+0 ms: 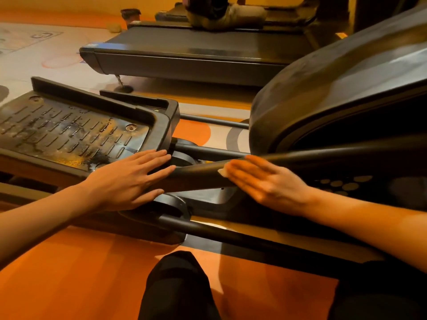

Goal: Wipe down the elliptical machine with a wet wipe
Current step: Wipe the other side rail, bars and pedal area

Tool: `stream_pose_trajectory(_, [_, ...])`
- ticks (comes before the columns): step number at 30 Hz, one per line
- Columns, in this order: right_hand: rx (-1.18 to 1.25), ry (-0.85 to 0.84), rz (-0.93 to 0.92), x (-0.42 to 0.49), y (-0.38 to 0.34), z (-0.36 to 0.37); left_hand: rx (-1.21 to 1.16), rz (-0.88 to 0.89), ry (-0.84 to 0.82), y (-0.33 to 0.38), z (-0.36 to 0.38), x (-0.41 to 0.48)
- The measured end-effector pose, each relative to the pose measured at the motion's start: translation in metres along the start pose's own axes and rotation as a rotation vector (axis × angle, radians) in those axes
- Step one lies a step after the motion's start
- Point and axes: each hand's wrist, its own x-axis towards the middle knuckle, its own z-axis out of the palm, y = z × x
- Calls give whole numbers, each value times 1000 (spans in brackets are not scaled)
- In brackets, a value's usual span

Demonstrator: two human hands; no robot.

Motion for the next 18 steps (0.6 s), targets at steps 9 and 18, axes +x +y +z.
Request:
stream_pose_trajectory(9, [273, -6, 153, 110, -64, 41, -56, -117, -30, 7, -10, -1])
stream_pose_trajectory(18, [847, 328, 859, 156, -84, 41, -129, -304, 101, 12, -17, -5])
